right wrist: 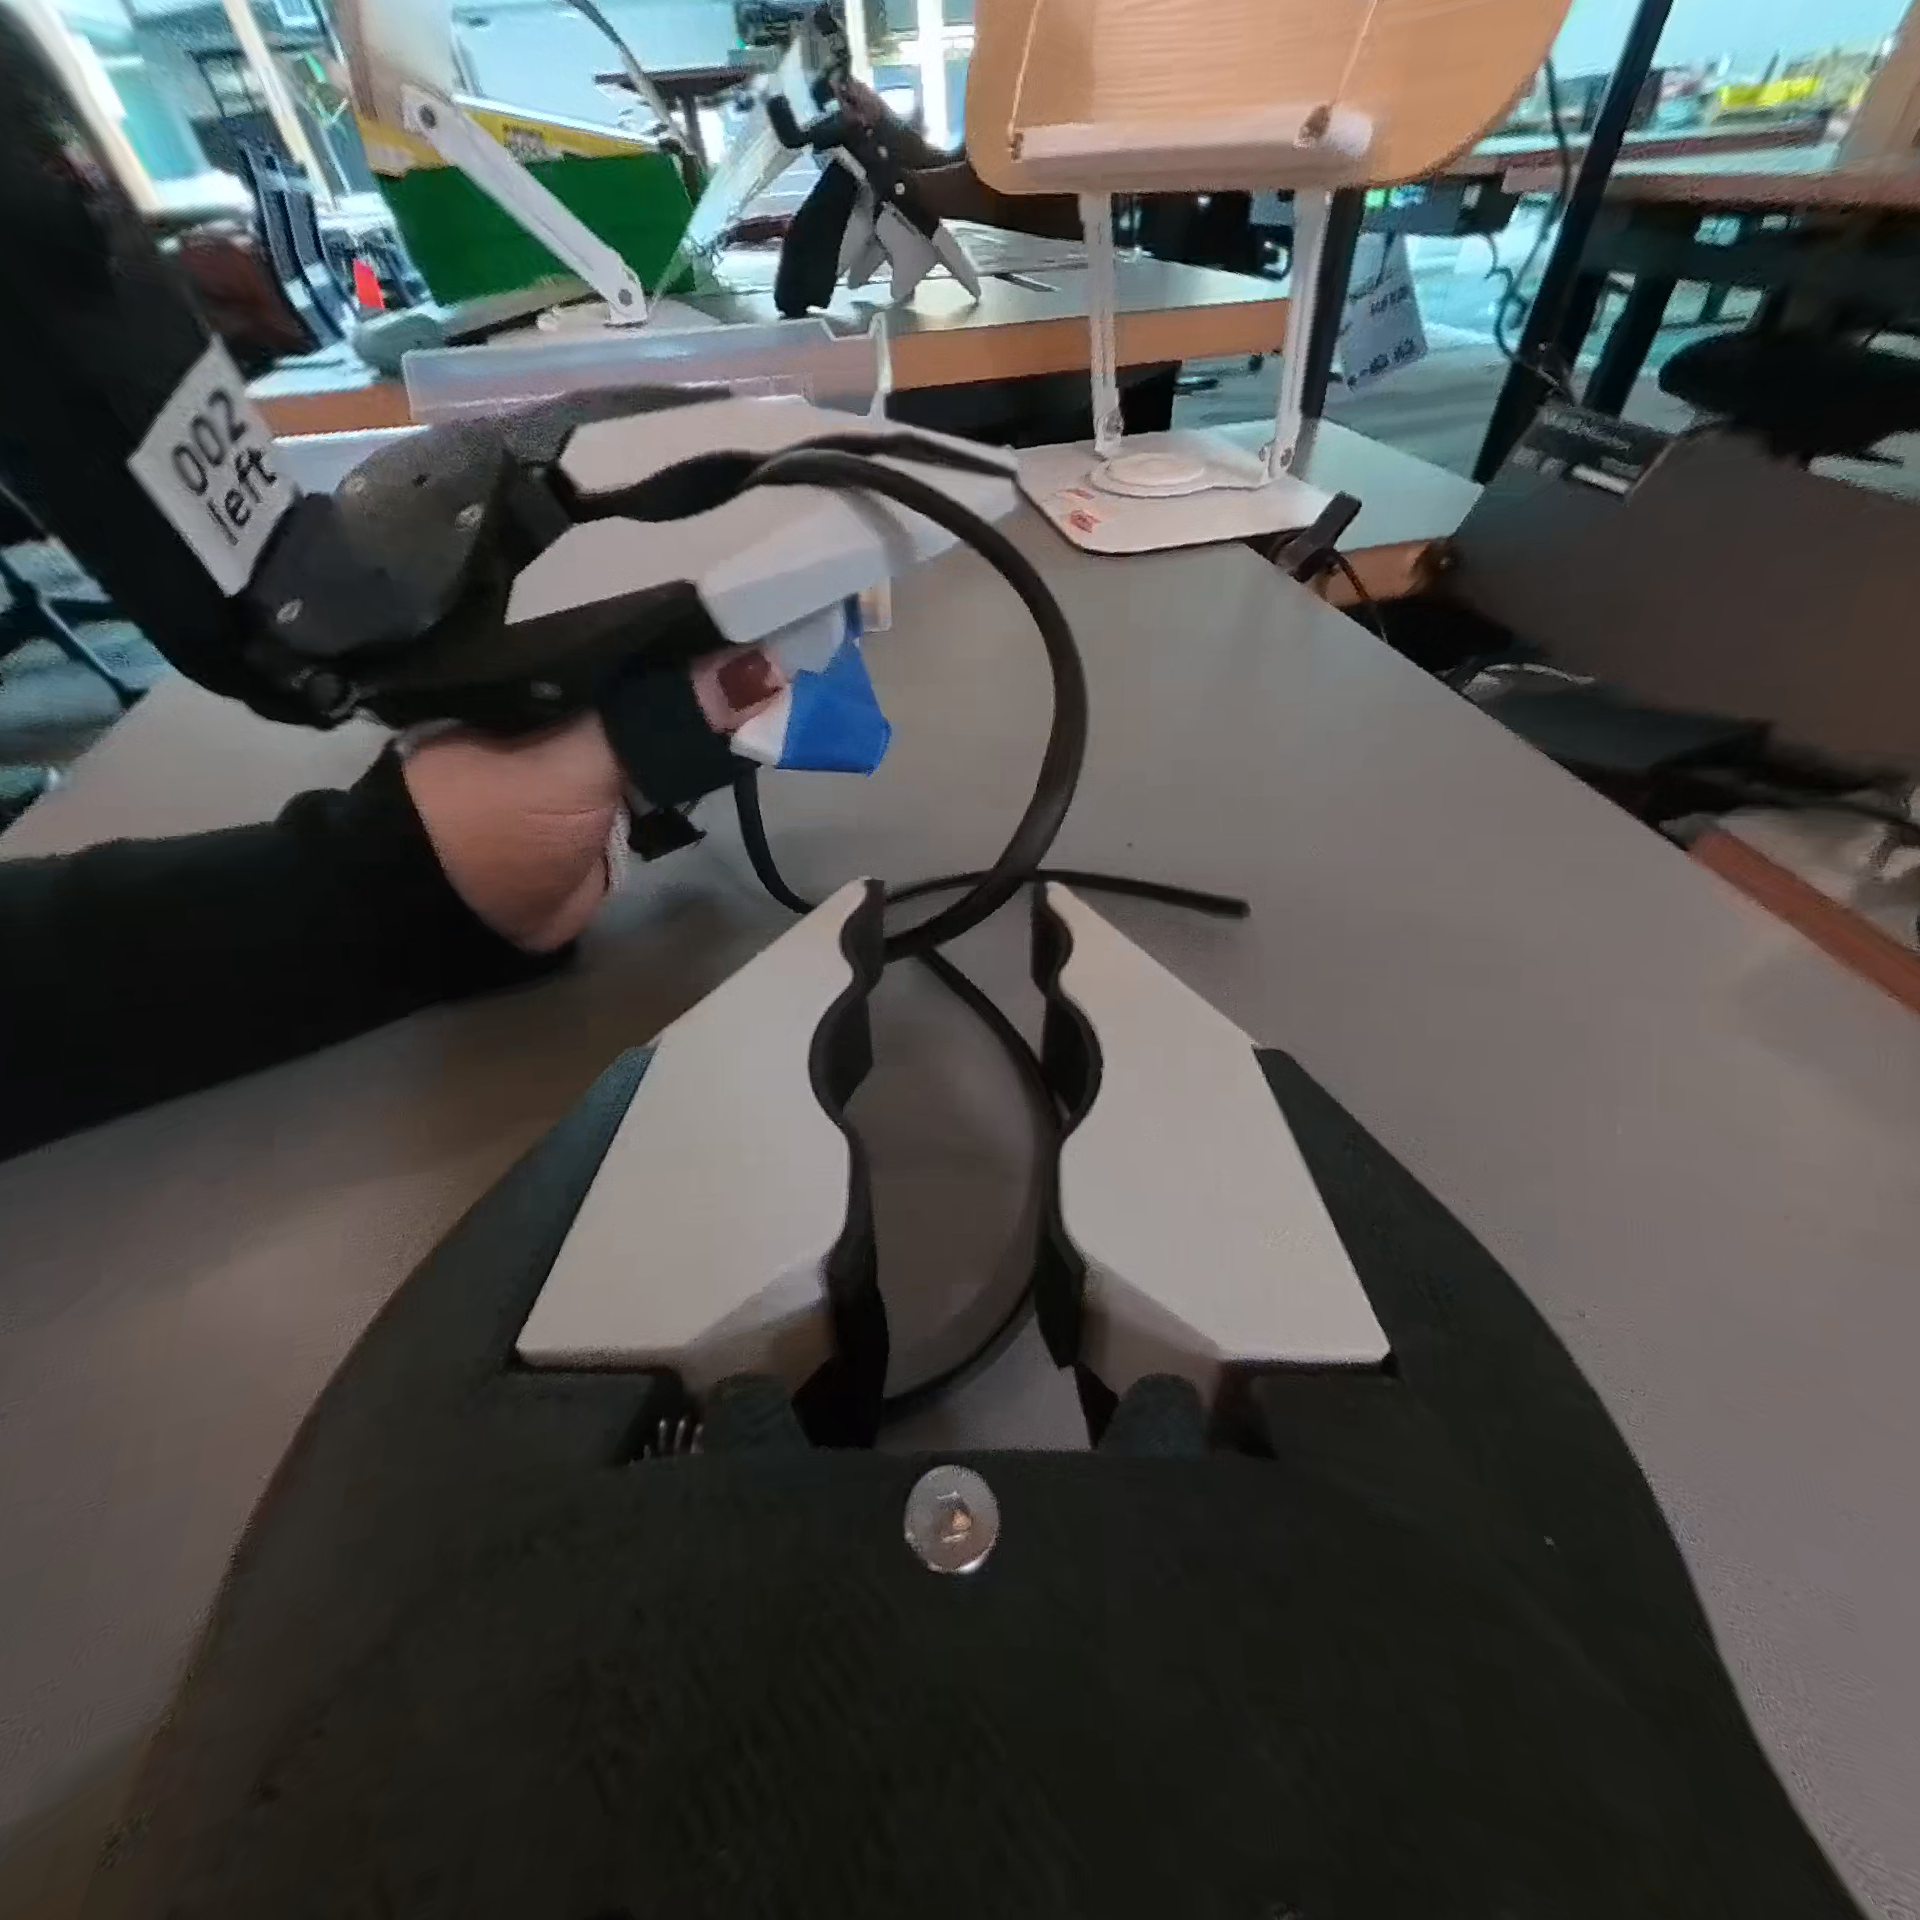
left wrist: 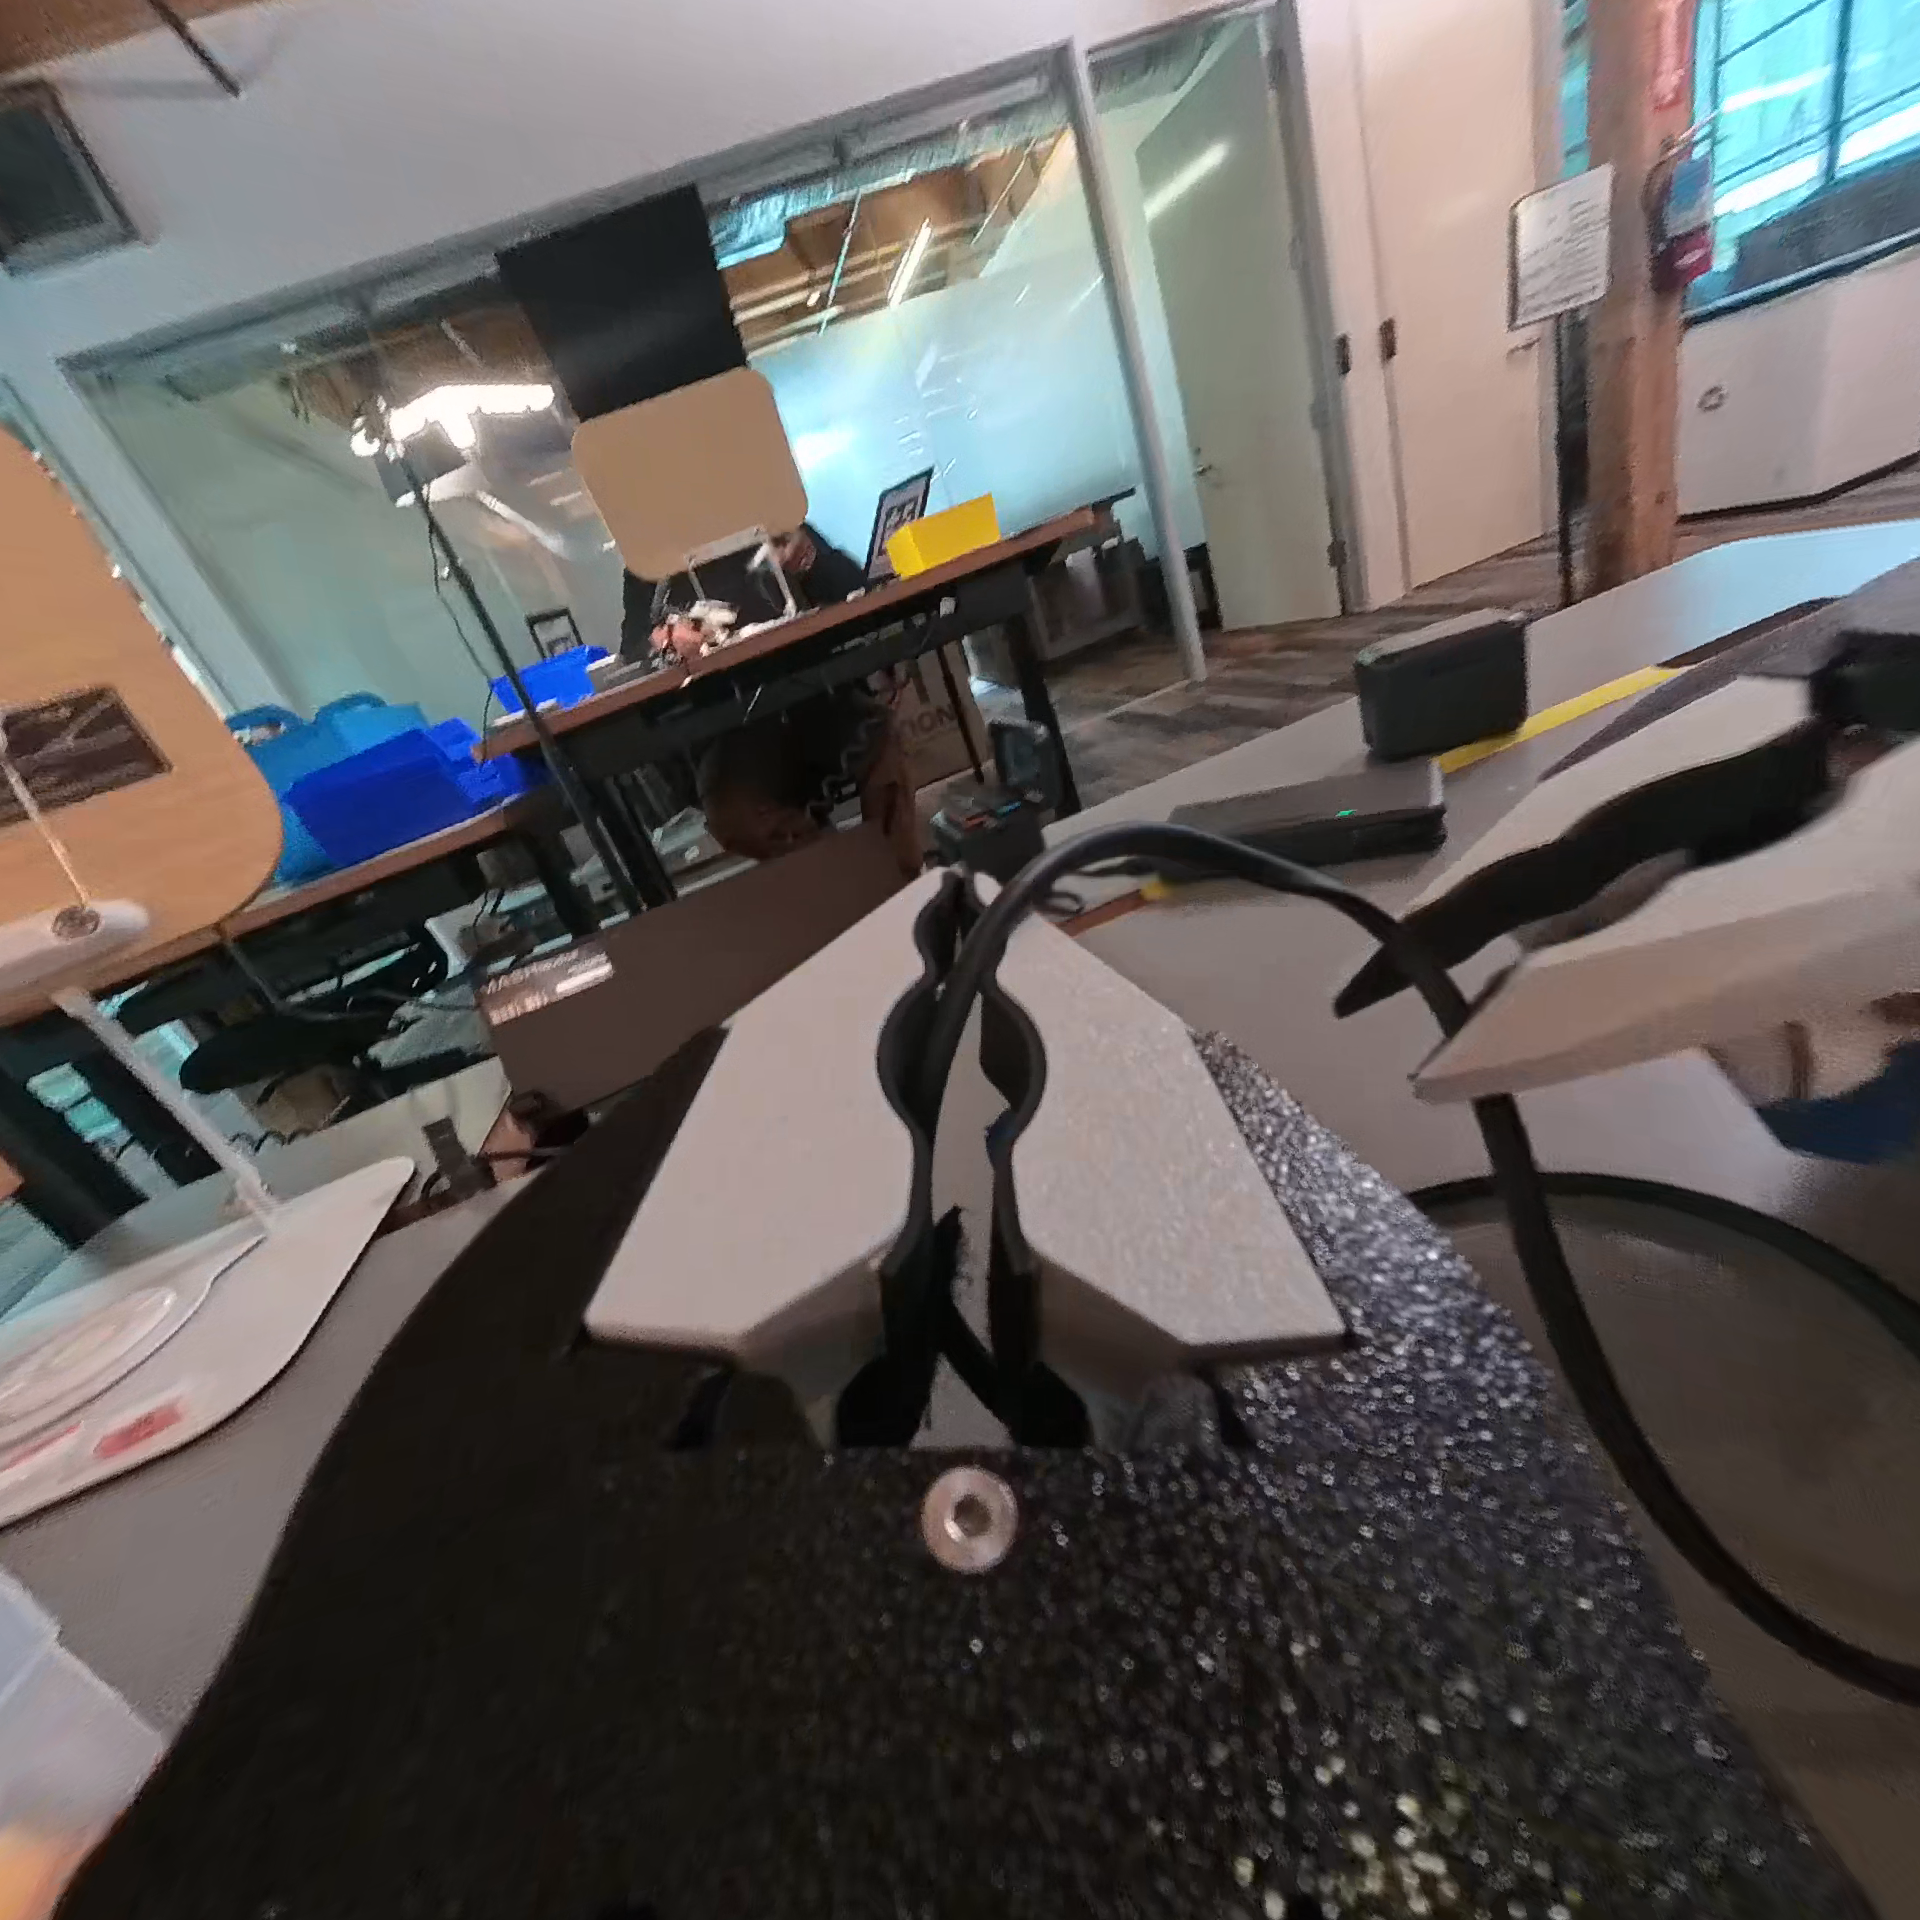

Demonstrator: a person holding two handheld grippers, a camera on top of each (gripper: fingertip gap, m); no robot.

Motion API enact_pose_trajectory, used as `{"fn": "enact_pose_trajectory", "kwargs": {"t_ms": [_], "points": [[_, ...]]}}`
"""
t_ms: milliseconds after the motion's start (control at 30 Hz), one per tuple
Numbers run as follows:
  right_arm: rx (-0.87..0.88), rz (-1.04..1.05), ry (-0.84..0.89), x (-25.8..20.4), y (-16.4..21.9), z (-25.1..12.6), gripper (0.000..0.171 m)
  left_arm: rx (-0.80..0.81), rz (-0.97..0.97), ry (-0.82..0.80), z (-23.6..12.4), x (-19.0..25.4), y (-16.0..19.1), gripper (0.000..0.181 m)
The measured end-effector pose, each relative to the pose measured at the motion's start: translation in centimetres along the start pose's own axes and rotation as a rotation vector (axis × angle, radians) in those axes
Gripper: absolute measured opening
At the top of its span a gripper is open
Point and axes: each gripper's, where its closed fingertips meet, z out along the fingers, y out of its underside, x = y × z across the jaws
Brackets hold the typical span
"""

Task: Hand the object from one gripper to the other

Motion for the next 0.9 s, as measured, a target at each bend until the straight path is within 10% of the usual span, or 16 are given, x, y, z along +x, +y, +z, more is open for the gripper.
{"fn": "enact_pose_trajectory", "kwargs": {"t_ms": [233,400,633,900], "points": [[0.029,-0.066,0.274,4.3,-0.7,-1.5,0.003,-0.014,0.05,0.019,0.1,0.7,0.0,0.005],[0.029,-0.307,0.64,8.1,-1.9,-4.5,0.004,-0.108,0.156,0.035,1.4,2.3,1.1,0.082],[-0.037,-0.771,0.767,6.1,-2.7,-3.9,0.004,-0.085,0.421,0.242,1.3,8.1,0.8,0.031],[0.033,-0.561,0.61,5.6,-2.3,-3.1,0.022,-0.03,0.29,0.17,1.1,6.5,-0.6,0.011]]}}
